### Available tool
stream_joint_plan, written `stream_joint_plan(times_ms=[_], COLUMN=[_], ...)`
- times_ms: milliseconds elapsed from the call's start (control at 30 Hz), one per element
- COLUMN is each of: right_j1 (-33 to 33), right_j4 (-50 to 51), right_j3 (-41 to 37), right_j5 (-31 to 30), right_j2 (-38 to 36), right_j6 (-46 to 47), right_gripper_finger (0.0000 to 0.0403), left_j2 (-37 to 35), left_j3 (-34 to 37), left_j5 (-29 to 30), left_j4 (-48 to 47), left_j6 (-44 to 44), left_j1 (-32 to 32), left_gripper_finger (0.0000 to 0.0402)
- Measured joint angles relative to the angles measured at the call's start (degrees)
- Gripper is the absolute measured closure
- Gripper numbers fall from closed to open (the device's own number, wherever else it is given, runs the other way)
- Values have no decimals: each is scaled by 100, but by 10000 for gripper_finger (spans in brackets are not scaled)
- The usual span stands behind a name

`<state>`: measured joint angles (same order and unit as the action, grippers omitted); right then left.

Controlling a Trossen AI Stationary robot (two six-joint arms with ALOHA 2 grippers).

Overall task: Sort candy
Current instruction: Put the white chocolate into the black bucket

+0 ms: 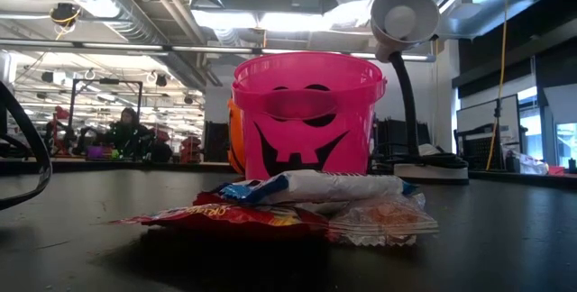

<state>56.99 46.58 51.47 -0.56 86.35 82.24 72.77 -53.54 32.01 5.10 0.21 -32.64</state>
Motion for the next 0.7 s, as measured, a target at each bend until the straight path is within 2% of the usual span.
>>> stream_joint_plan(times_ms=[133, 300, 500, 700], right_j1=[0, 0, 0, -7], right_j4=[-59, -369, -636, -572], right_j3=[-182, -494, -773, -777], right_j5=[93, 171, 171, 427], right_j2=[0, 0, 8, 311], right_j6=[2, 4, 4, -41], right_gripper_finger=[125, 120, 140, 175], left_j2=[0, 0, 0, 0], left_j3=[0, 0, 0, 0], left_j5=[0, 0, 2, 2], left_j4=[-4, -11, -13, -13], left_j6=[-11, -118, -164, -171], left_j1=[-7, -7, -9, -7], left_gripper_finger=[231, 231, 231, 231])
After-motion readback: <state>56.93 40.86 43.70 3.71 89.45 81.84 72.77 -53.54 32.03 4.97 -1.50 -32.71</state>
